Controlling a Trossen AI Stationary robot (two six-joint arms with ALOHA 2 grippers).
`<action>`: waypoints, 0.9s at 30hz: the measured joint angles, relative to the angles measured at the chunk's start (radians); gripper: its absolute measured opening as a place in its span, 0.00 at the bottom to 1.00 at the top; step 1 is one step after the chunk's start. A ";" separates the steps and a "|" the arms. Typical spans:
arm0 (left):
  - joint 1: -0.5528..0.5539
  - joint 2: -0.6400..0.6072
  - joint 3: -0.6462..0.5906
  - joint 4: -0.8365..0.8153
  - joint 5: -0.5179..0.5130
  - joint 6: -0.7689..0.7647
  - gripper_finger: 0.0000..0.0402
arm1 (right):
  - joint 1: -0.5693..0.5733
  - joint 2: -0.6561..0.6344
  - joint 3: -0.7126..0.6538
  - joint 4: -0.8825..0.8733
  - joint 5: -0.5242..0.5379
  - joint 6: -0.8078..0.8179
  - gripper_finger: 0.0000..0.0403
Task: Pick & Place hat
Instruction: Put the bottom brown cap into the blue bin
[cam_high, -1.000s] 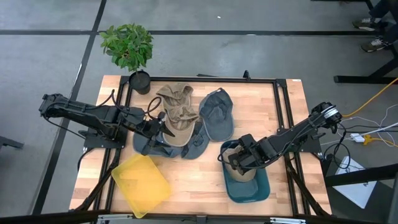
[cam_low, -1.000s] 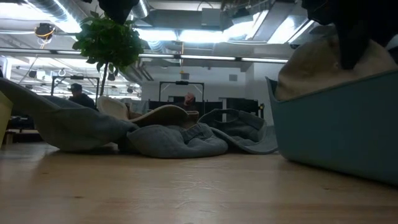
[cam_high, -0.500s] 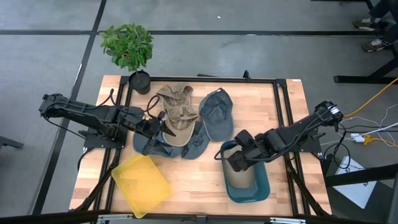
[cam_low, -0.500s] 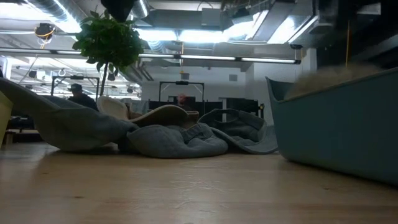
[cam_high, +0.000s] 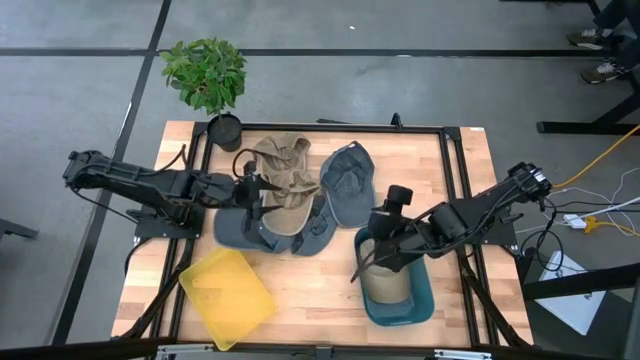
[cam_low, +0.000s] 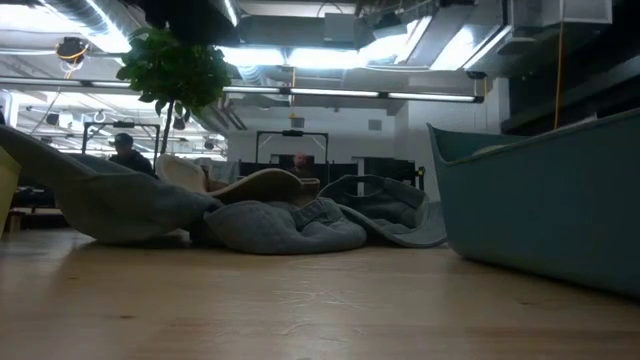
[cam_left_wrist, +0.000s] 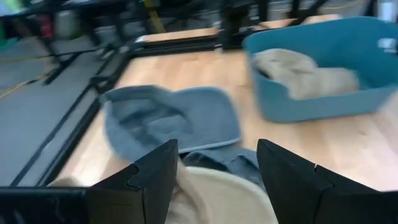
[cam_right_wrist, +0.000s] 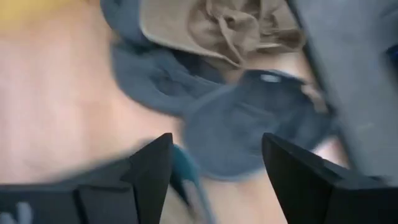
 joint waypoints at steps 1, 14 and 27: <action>0.000 0.007 0.000 0.003 -0.024 -0.015 0.54 | 0.000 0.000 -0.014 -0.023 0.027 -0.035 0.61; 0.000 0.250 0.059 -0.108 0.021 -0.097 0.44 | -0.092 0.001 -0.279 0.045 0.158 -0.182 0.61; -0.001 0.497 0.305 -0.342 0.193 -0.160 0.45 | -0.151 0.000 -0.282 0.222 0.070 -0.263 0.61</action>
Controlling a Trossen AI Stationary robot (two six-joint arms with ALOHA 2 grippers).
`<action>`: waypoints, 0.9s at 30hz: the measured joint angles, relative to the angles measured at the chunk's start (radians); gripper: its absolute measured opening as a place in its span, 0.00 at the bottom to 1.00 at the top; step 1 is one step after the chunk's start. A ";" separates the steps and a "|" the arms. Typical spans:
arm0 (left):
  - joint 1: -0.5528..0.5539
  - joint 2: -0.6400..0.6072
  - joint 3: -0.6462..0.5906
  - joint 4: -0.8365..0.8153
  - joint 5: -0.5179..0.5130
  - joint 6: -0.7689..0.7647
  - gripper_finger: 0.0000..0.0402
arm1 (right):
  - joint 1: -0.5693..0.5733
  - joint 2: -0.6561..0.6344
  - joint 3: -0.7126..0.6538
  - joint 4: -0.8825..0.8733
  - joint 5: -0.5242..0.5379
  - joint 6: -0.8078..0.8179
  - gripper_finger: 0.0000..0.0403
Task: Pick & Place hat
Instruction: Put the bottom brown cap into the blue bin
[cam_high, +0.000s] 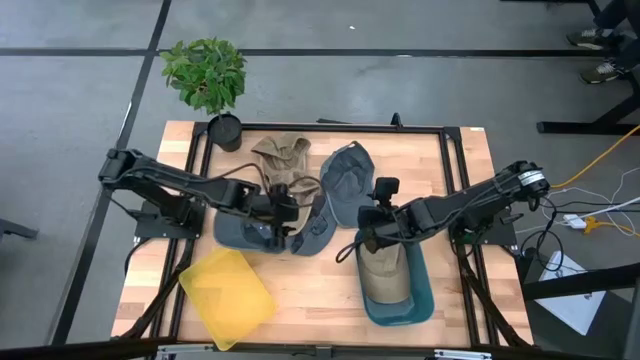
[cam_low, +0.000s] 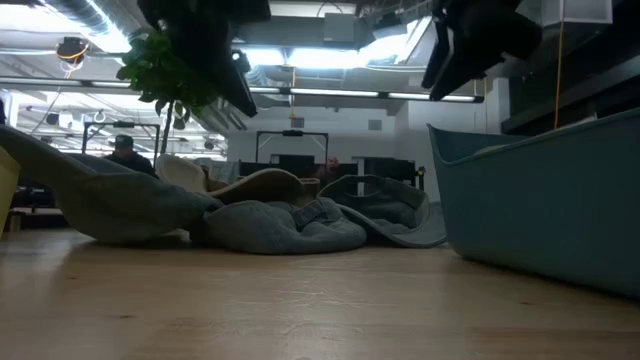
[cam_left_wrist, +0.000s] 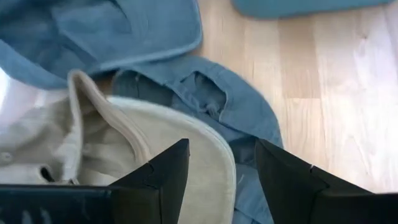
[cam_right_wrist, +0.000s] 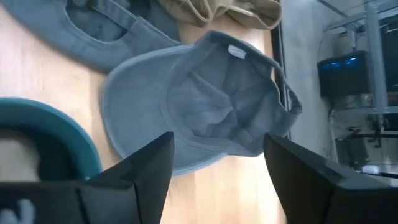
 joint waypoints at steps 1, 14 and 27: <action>-0.001 0.015 0.007 -0.012 0.001 -0.011 0.45 | 0.000 0.000 0.000 0.003 0.000 0.009 0.61; -0.036 0.202 0.035 -0.040 -0.094 -0.060 0.57 | 0.031 0.000 0.000 0.052 -0.002 0.143 0.61; -0.099 0.224 0.035 0.058 -0.209 -0.091 0.63 | 0.037 0.000 0.000 0.135 -0.002 0.147 0.61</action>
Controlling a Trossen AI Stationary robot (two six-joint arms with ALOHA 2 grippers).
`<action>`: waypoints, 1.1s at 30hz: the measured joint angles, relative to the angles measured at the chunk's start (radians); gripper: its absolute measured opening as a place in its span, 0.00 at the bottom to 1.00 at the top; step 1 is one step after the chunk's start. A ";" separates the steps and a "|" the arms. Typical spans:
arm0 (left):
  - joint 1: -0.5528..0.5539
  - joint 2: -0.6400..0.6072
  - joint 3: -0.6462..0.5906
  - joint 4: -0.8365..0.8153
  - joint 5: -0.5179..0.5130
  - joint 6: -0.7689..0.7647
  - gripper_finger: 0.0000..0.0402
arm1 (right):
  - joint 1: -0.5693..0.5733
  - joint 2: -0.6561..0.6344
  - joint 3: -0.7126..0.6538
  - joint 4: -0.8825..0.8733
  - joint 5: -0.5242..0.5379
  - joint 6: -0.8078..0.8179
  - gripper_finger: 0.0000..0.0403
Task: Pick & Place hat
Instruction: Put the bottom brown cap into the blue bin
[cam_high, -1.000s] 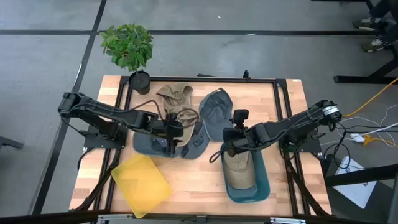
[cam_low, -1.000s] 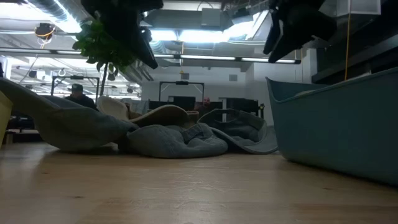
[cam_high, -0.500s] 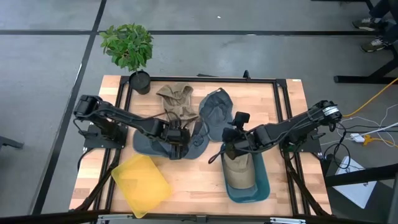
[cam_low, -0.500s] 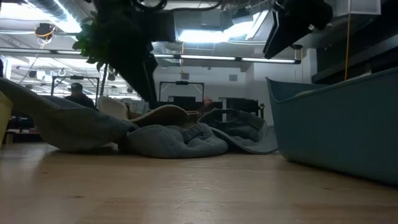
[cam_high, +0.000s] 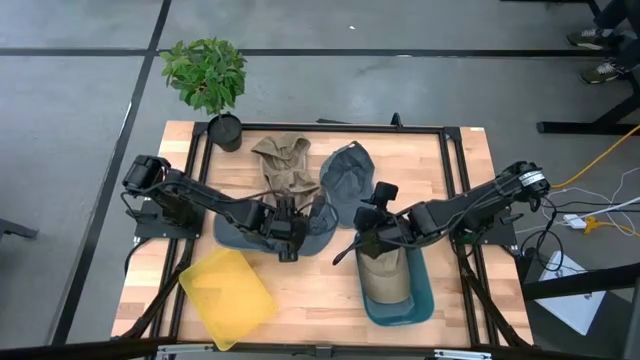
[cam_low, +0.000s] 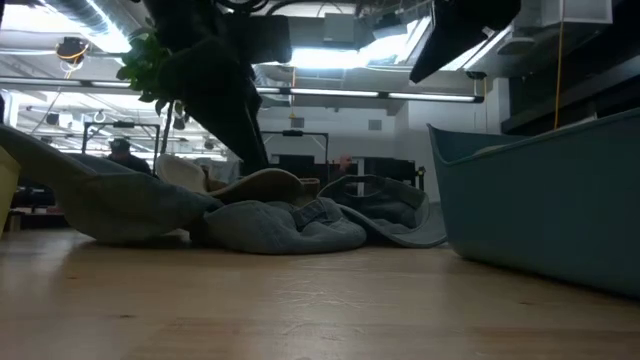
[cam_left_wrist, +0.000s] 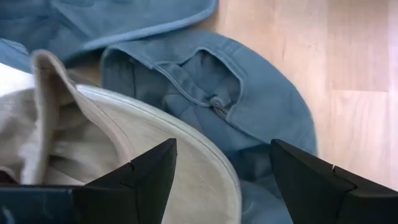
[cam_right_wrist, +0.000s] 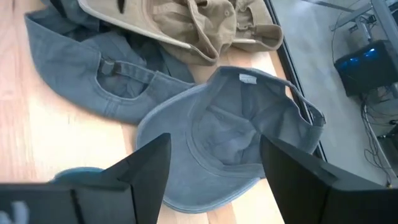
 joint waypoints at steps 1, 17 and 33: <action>-0.001 0.000 0.000 0.002 -0.007 0.004 0.63 | 0.000 0.000 0.000 0.005 0.000 0.000 0.61; -0.006 0.096 0.000 -0.002 -0.053 -0.119 0.63 | 0.018 0.000 0.000 0.044 -0.044 0.037 0.61; -0.016 0.046 0.000 -0.151 -0.222 -0.181 0.15 | 0.018 0.000 0.000 0.080 -0.014 0.044 0.61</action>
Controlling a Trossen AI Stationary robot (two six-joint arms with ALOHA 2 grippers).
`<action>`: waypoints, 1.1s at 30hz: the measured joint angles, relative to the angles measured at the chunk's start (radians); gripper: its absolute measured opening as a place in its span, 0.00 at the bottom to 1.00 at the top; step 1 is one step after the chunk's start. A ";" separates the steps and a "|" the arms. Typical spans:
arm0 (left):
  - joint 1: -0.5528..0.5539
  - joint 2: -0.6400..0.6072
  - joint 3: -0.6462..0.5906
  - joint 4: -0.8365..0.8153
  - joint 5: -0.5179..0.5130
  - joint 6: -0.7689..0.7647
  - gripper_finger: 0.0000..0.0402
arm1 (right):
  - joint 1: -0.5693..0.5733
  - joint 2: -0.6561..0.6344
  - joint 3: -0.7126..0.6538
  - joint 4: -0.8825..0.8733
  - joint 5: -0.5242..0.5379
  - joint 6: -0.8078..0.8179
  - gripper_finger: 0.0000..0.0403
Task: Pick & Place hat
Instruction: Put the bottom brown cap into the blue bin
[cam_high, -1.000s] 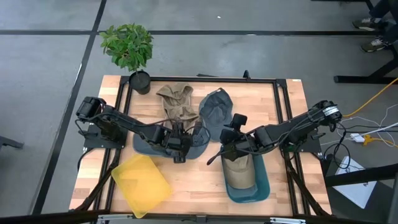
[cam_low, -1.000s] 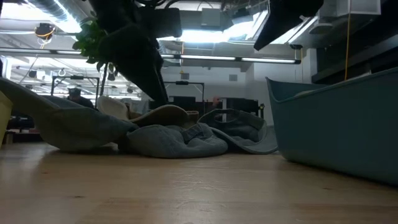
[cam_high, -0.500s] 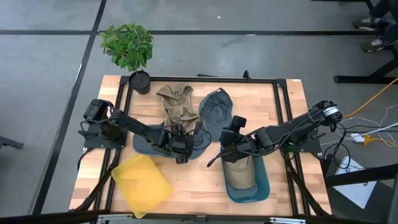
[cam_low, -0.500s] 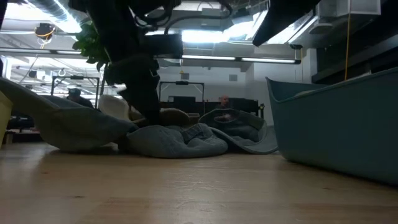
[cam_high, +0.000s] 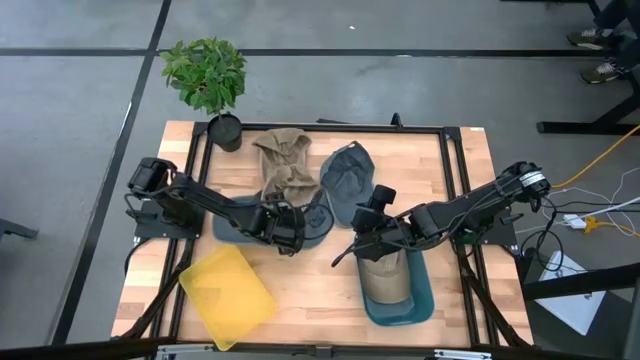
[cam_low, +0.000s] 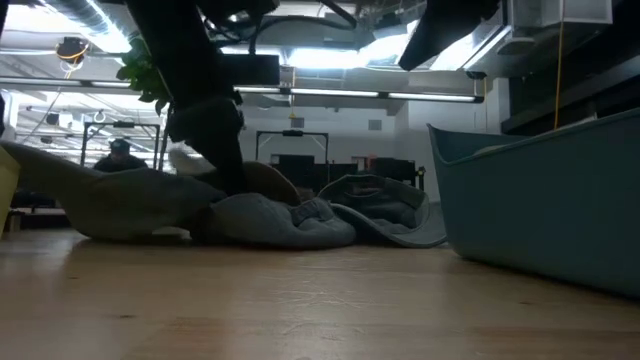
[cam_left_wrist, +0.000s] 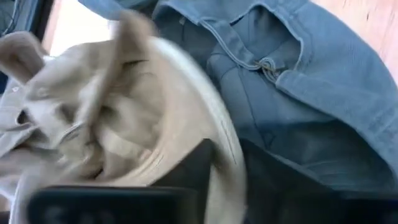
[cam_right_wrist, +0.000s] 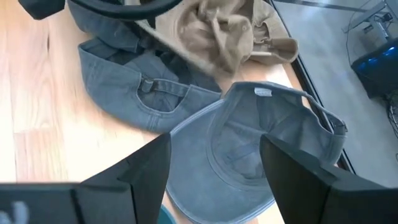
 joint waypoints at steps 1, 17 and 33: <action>-0.004 -0.008 0.000 -0.004 -0.007 -0.003 0.10 | 0.000 0.000 0.000 0.000 0.001 0.000 0.61; -0.155 -0.277 0.000 0.015 -0.697 0.029 0.02 | 0.000 0.000 0.000 0.002 0.025 0.000 0.61; -0.209 -0.420 0.000 0.125 -0.020 0.176 0.02 | 0.000 0.000 0.000 0.003 0.025 -0.003 0.61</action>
